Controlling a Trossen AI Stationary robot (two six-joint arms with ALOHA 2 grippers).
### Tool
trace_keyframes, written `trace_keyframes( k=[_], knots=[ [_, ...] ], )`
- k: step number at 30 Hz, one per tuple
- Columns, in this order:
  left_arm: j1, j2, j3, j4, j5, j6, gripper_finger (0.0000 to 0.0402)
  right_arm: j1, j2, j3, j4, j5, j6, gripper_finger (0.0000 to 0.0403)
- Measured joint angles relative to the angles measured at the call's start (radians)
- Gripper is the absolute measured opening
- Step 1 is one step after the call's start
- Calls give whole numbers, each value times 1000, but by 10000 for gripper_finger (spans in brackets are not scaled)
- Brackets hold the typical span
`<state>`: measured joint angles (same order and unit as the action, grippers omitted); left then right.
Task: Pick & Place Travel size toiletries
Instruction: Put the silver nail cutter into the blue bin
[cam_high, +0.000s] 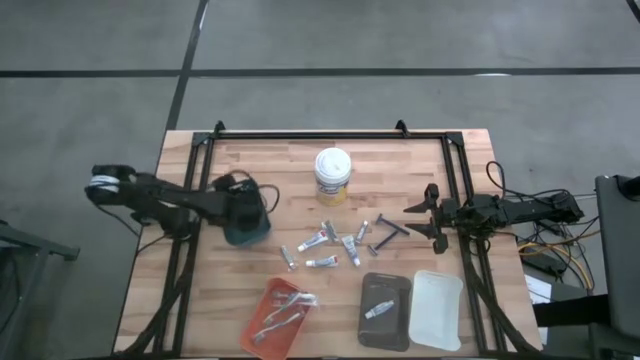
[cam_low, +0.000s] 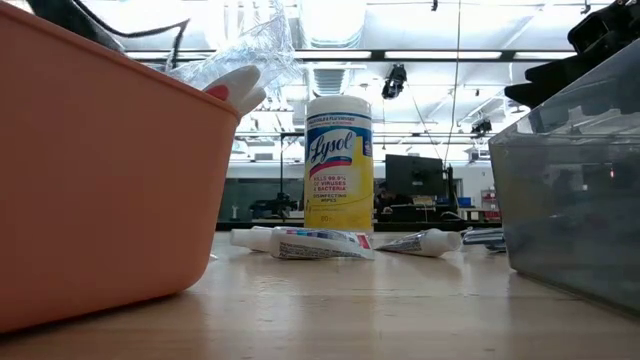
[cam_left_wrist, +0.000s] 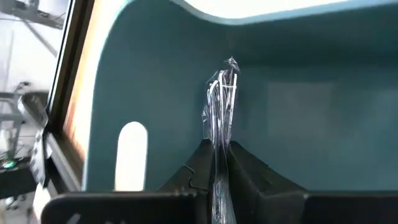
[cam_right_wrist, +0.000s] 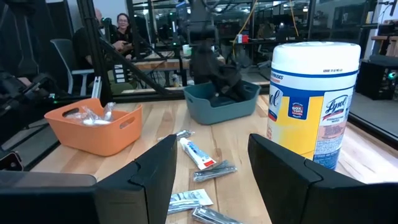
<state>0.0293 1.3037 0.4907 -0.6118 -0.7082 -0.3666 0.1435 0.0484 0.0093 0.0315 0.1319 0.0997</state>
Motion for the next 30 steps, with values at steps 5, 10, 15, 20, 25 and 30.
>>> trace_keyframes(
  k=[5,10,15,20,25,30],
  knots=[
    [105,0,25,38,53,81,39,0,0,0,0,0,-3,196],
    [125,0,66,-18,22,105,81,0,0,0,0,0,1,196],
    [125,0,123,-82,47,99,130,0,0,0,0,0,1,196],
    [125,0,175,-150,106,98,170,0,0,0,0,0,2,196],
    [123,0,252,-183,153,83,184,0,0,0,0,0,-2,196],
    [122,0,358,-181,218,77,181,0,0,0,0,0,0,196]
  ],
)
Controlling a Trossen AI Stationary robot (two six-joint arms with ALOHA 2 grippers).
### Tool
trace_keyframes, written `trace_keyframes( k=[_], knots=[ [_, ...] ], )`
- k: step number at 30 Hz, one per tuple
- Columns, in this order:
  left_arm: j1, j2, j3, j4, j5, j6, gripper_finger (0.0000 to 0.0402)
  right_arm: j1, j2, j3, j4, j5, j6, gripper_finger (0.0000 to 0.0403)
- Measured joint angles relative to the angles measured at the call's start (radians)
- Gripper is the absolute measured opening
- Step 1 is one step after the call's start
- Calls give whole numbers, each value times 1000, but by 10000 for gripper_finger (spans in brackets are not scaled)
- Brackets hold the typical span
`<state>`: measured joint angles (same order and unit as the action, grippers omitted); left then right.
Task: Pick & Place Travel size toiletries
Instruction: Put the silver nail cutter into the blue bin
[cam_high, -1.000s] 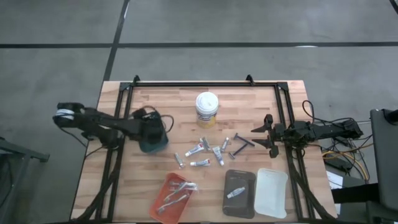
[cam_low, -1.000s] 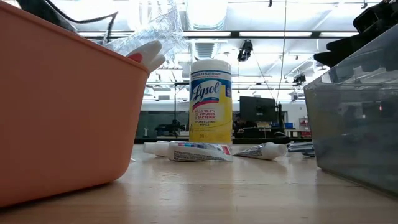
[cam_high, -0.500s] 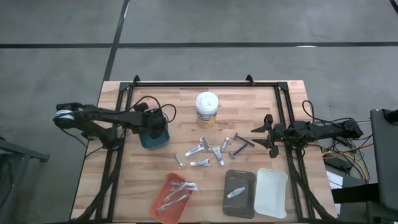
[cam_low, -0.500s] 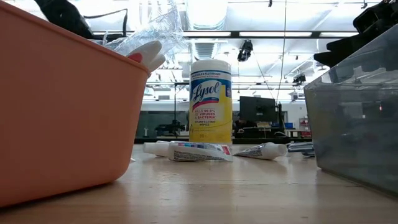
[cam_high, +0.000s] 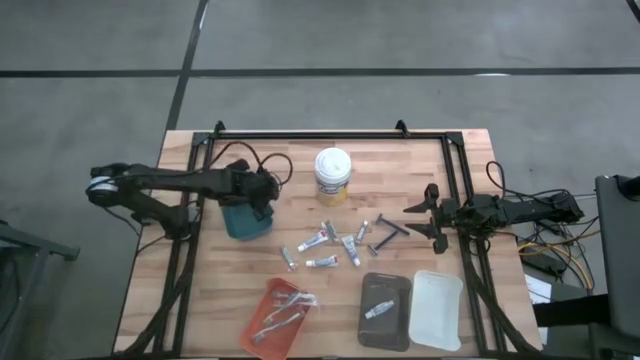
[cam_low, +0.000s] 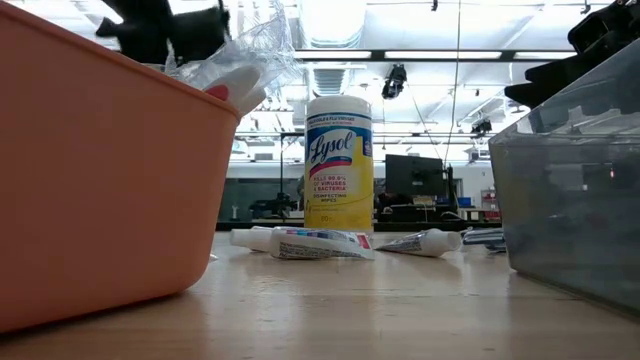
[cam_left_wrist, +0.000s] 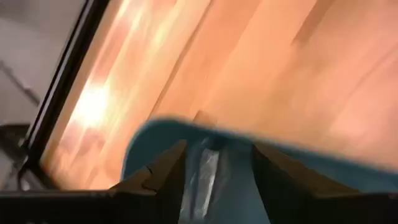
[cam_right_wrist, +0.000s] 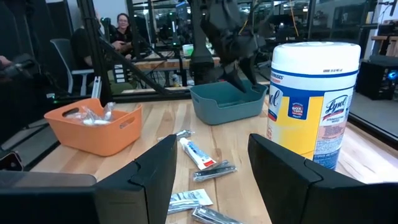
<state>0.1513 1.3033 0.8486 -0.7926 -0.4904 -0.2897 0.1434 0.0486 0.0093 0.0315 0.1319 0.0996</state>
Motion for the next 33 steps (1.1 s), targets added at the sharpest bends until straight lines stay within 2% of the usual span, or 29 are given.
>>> trace_keyframes(
  k=[6,15,21,28,33],
  knots=[
    [-16,0,97,71,85,-27,181,0,0,0,0,0,2,196],
    [-87,0,95,397,208,14,181,0,0,0,0,0,-3,196],
    [-160,23,95,525,266,157,181,0,0,0,0,0,-2,196],
    [-220,130,95,657,278,295,181,0,0,0,0,0,-3,196],
    [-225,263,143,750,417,395,181,0,0,0,0,0,0,196]
  ],
)
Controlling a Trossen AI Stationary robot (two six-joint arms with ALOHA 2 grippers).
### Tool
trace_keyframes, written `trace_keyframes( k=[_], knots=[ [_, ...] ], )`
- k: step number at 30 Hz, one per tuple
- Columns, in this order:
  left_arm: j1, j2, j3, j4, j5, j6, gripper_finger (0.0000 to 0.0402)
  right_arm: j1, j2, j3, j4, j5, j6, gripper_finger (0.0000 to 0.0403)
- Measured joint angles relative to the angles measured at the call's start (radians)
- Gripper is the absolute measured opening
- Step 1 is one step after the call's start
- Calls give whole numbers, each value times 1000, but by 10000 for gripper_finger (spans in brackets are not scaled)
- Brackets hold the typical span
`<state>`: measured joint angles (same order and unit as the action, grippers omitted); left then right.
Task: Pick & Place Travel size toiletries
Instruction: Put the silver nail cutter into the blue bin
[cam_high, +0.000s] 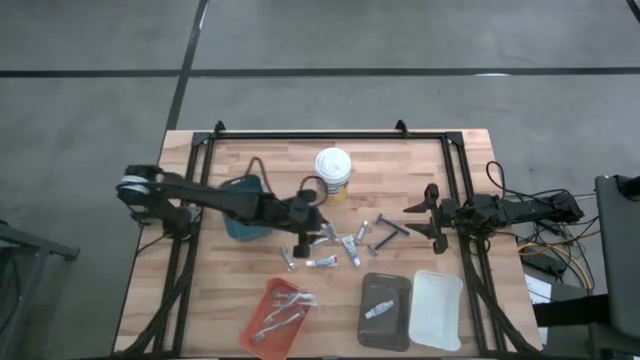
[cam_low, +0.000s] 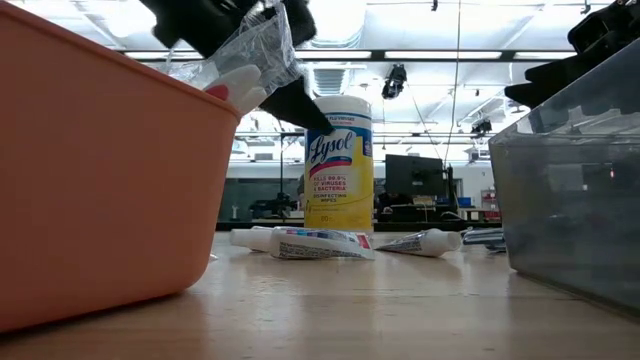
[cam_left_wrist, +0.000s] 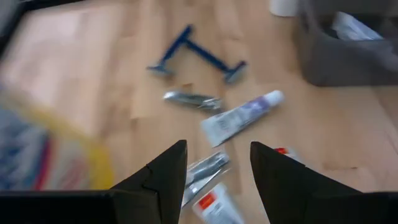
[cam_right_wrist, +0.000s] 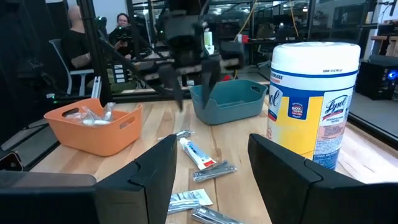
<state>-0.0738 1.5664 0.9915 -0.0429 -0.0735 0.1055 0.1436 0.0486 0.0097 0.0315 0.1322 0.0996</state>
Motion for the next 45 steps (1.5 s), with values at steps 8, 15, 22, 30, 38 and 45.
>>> trace_keyframes(
  k=[8,15,22,30,38,45],
  knots=[
    [1,225,203,-87,33,186,181,0,0,0,0,0,-2,196],
    [2,337,354,-314,33,273,181,0,0,0,0,0,-2,196],
    [9,393,377,-316,33,286,181,0,0,0,0,0,-2,196],
    [31,454,376,-308,32,288,181,0,-1,0,0,0,0,196],
    [42,459,346,-298,38,250,172,0,0,0,0,0,2,196],
    [42,459,343,-310,62,178,102,0,0,0,0,0,2,196]
  ],
)
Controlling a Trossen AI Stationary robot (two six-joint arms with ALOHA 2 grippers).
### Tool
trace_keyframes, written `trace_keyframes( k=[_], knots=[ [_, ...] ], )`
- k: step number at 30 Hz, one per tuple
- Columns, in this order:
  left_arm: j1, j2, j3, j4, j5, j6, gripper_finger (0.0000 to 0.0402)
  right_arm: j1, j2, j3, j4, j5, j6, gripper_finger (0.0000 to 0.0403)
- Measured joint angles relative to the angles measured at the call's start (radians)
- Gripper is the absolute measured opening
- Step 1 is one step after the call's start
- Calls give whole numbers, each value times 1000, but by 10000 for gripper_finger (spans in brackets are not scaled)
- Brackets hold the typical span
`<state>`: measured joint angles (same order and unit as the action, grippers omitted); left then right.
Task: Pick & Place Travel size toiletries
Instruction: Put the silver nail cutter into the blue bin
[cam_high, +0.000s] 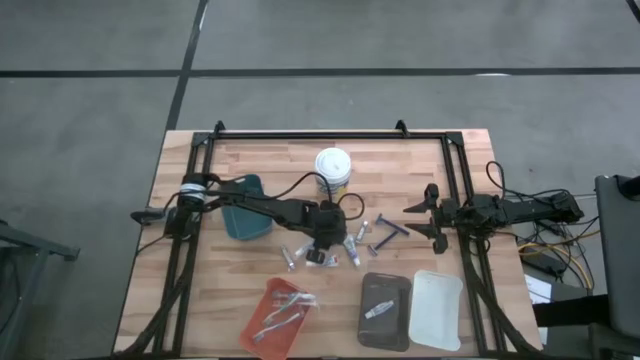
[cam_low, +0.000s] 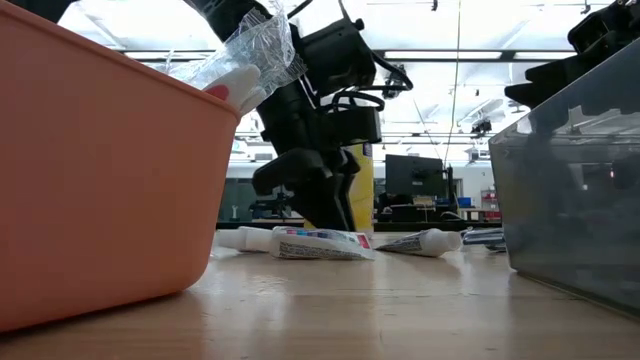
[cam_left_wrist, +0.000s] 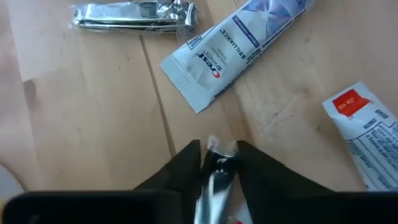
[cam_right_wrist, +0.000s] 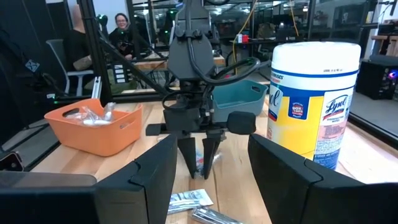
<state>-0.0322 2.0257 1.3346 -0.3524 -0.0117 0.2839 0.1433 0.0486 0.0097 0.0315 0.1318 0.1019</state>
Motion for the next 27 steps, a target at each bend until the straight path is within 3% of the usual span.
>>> trace_keyframes(
  k=[5,19,27],
  knots=[
    [0,-2,1,-7,-3,-40,56,0,0,0,0,0,-3,196],
    [-19,-175,-49,-24,-46,-8,62,0,0,0,1,0,-4,196],
    [-21,-392,-136,17,-59,39,63,0,0,0,1,1,-2,196]
  ],
)
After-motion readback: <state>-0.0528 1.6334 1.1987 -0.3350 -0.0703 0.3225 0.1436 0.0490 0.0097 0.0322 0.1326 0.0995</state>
